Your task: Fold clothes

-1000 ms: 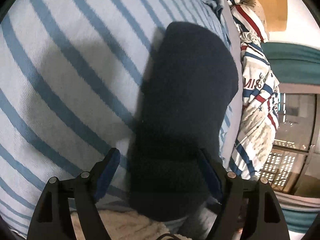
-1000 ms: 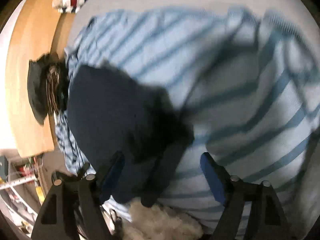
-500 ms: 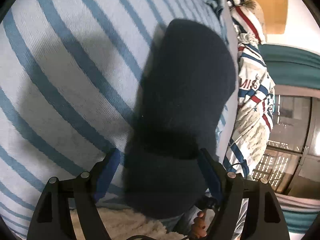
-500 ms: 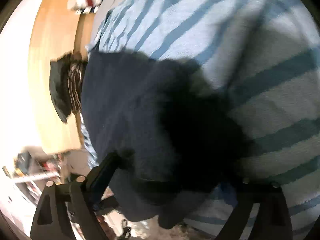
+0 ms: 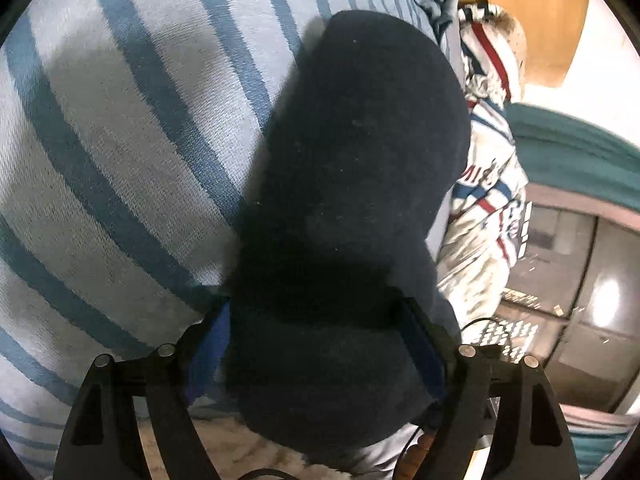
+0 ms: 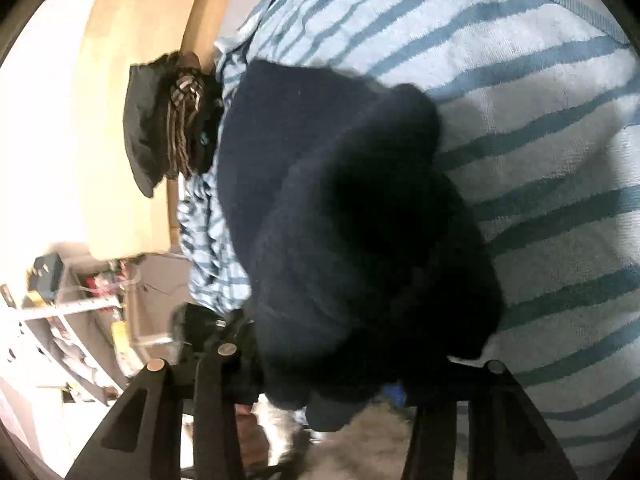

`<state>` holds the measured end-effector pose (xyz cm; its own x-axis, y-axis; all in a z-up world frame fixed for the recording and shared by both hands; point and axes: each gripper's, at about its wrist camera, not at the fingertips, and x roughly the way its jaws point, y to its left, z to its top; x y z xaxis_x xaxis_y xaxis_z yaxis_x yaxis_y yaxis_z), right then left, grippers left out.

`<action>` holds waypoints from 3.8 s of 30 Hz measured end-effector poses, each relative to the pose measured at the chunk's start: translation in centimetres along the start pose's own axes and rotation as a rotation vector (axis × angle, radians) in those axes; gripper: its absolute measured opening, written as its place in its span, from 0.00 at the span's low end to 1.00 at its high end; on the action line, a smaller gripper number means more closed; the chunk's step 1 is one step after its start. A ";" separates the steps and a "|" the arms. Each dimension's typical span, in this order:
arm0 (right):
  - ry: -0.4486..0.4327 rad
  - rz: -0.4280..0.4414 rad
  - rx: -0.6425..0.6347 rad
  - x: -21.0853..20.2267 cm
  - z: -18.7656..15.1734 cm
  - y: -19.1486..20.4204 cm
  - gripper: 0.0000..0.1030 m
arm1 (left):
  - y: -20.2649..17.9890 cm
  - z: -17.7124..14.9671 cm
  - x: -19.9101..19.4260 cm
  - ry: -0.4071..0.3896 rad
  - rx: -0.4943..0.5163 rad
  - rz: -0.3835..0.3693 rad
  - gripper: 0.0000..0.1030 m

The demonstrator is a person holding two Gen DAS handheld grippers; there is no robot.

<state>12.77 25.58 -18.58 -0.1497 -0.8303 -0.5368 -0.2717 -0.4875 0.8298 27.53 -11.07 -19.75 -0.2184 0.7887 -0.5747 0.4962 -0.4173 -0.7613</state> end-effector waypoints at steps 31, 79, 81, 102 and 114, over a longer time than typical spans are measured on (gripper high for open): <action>0.054 -0.087 0.140 3.7 -1.6 -3.7 0.86 | -16.2 2.7 -1.6 -0.190 0.713 0.528 0.82; -0.028 -0.328 -0.648 0.9 4.9 18.0 0.37 | -12.8 -2.5 -10.8 -0.480 0.509 -0.010 0.32; -0.009 -0.298 -0.729 2.2 4.7 21.7 0.37 | -11.8 -3.5 -14.2 -0.575 0.453 -0.040 0.32; 0.041 -0.336 -0.604 9.1 5.5 17.4 0.56 | -5.3 -4.7 -18.9 -0.745 0.293 0.325 0.45; 0.102 -0.352 -0.524 13.1 6.7 11.1 0.28 | -1.5 -0.5 -12.5 -0.596 0.294 0.526 0.44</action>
<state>1.40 11.04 -17.42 -0.0378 -0.6052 -0.7951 0.2167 -0.7817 0.5847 29.92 -20.05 -11.25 -0.4676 0.1238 -0.8752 0.4362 -0.8289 -0.3503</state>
